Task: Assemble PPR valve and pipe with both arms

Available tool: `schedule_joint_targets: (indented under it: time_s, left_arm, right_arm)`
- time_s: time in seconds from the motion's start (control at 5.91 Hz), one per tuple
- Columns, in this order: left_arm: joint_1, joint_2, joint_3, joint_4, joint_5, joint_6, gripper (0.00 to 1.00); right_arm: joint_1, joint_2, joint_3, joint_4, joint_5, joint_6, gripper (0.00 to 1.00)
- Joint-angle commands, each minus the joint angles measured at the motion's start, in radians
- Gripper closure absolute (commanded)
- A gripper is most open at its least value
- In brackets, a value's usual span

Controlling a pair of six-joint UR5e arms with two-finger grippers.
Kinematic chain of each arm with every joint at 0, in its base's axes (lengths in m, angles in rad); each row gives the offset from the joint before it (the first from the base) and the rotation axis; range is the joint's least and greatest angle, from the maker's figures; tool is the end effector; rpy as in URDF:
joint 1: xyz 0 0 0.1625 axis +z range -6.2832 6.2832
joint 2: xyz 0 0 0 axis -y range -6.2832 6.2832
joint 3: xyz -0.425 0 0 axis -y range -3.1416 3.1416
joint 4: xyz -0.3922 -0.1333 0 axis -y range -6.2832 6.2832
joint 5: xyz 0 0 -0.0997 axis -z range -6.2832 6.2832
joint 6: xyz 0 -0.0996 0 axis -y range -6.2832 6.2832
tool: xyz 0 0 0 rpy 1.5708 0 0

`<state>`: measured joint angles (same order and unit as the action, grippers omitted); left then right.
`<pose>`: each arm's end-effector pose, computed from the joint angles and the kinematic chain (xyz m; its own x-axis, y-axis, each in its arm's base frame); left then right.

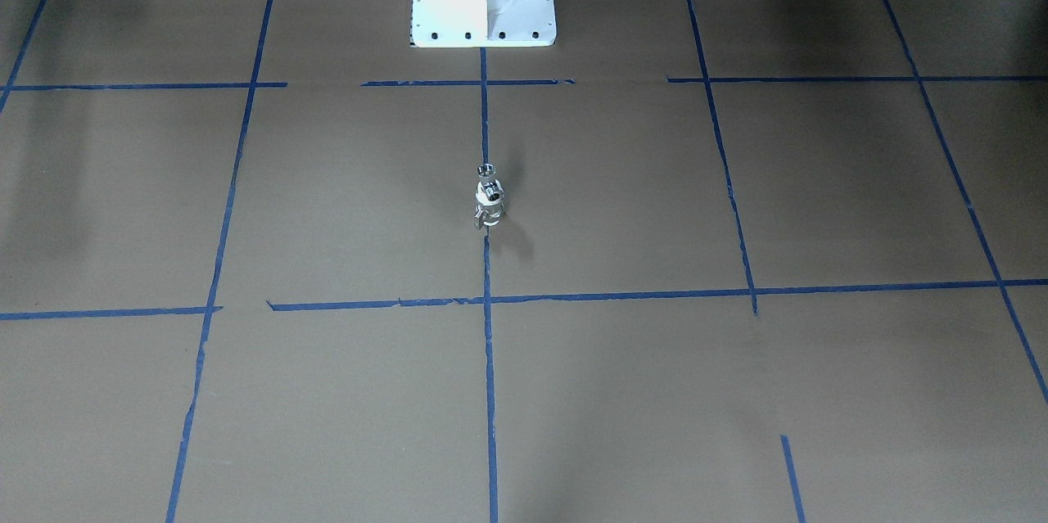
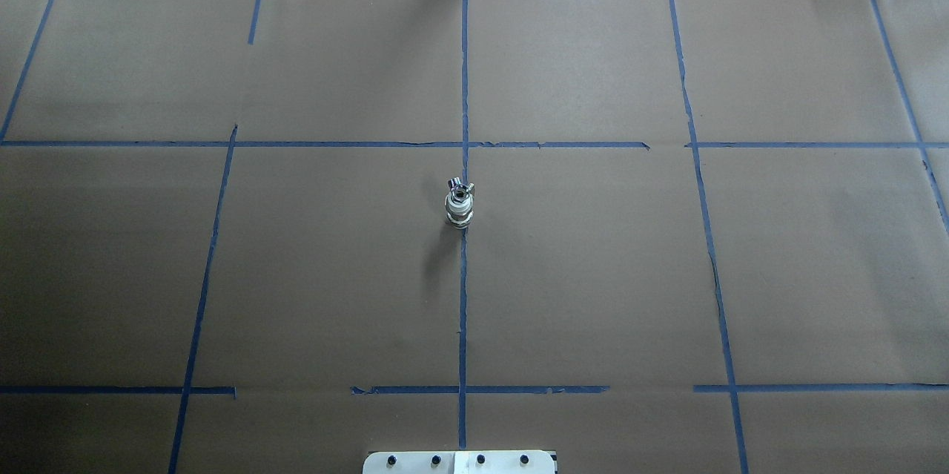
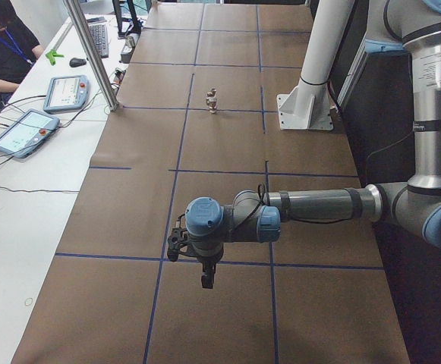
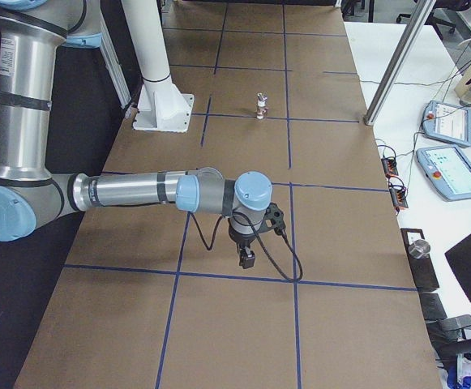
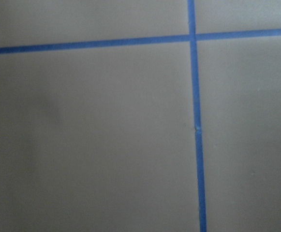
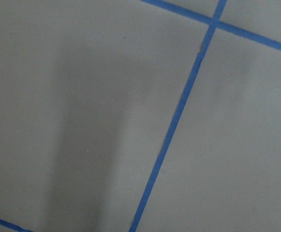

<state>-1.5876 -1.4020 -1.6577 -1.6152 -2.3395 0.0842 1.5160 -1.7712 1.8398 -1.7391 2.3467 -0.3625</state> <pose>-0.0710 -0.4153 0.6888 0.7171 0.0460 -0.6954 -0.0437 0.9988 0.0211 0.0416 -0.4017 0.6328 0.6506 -0.3238 0.6869 0.3050 0.9398 0.1541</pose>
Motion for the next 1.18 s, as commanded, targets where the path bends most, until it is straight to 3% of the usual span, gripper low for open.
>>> schedule_joint_targets:
  time_s: [0.0,1.02]
  left_arm:
    - [0.0,0.009,-0.007,0.0,0.002,0.002,0.0]
    - [0.003,0.028,0.009,-0.003,0.005,0.006,0.0]
  right_arm:
    - [0.004,-0.027,-0.014,0.001,0.003,-0.001,0.0]
    - [0.003,-0.024,-0.022,0.0,0.006,-0.001,0.0]
